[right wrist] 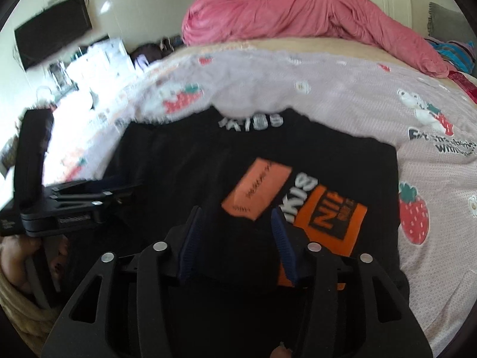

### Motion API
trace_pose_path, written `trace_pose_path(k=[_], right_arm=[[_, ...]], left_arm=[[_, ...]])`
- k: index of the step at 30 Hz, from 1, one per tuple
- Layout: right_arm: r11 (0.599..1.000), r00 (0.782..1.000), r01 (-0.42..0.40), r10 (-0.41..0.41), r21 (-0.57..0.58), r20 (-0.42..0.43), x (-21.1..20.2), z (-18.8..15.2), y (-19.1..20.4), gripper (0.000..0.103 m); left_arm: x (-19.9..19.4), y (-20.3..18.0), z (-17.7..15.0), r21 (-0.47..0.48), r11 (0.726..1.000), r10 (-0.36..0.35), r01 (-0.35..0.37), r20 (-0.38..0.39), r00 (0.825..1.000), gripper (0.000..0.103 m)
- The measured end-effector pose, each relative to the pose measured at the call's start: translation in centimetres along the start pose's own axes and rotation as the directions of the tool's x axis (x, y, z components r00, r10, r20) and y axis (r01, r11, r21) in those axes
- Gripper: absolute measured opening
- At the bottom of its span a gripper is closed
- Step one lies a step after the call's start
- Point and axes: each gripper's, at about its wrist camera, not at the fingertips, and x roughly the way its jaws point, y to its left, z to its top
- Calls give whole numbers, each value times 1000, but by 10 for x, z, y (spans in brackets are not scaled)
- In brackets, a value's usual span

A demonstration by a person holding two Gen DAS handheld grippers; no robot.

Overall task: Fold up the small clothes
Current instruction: 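Press the orange cuff flat onto the shirt body with the right gripper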

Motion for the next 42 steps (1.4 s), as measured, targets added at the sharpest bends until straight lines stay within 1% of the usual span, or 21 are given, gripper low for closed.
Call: trace_pose_path(k=[1, 2, 3, 6, 10, 13, 16, 19, 21, 24, 26, 29, 31, 32, 36, 38, 42], right_arm=[[1000, 999, 25, -25, -2, -24, 5, -1, -1, 52], [997, 995, 79, -79, -4, -65, 13, -3, -3, 53], [994, 990, 111, -111, -3, -85, 19, -5, -7, 53], [996, 993, 83, -80, 39, -90, 21, -6, -14, 53], [997, 994, 69, -65, 46, -84, 20, -8, -17, 54], [997, 997, 35, -29, 75, -73, 13, -8, -19, 58], [994, 998, 2, 4, 111, -61, 6, -4, -23, 59], [992, 999, -8, 15, 125, -48, 1, -3, -26, 62], [991, 999, -17, 21, 130, -33, -5, -2, -27, 75], [990, 1000, -26, 27, 140, -8, -12, 0, -28, 75], [989, 1000, -26, 26, 144, 4, -14, 1, -28, 76], [990, 999, -28, 25, 140, 20, -19, 2, -27, 76], [990, 999, -26, 22, 137, 31, -22, 2, -26, 90], [990, 999, -21, 15, 137, 45, -25, 3, -26, 91], [989, 998, -28, 19, 143, 67, -31, 5, -28, 94], [989, 997, -30, 19, 142, 78, -34, 6, -28, 94], [989, 995, -33, 18, 146, 102, -41, 7, -30, 94]], left_arm=[[1, -1, -1, 9, 1000, 7, -7, -2, 1000, 58], [1, -1, -2, 13, 1000, 11, -11, -4, 1000, 58], [2, -1, -3, 16, 1000, 12, -12, -6, 1000, 58], [3, -2, -3, 19, 1000, 15, -15, -7, 1000, 59], [2, -4, -3, 26, 1000, 16, -15, -2, 1000, 62], [1, -5, -4, 28, 1000, 13, -13, 1, 1000, 65], [-2, -3, -3, 12, 1000, -11, 11, 3, 1000, 67], [-7, 1, -3, -12, 999, -34, 34, 10, 999, 67], [-13, 5, -3, -40, 997, -67, 68, 24, 997, 70], [-21, 10, -2, -79, 991, -107, 111, 51, 993, 72], [-28, 12, -2, -95, 988, -118, 125, 79, 990, 74], [-39, 14, 0, -94, 988, -111, 122, 116, 987, 78], [-44, 16, 2, -97, 988, -107, 121, 136, 985, 79], [-46, 17, 2, -98, 988, -106, 121, 142, 984, 81], [-53, 20, 2, -103, 989, -88, 106, 168, 982, 87], [-56, 21, 2, -98, 991, -72, 91, 180, 981, 93], [-62, 22, 1, -94, 993, -52, 72, 197, 979, 94]])
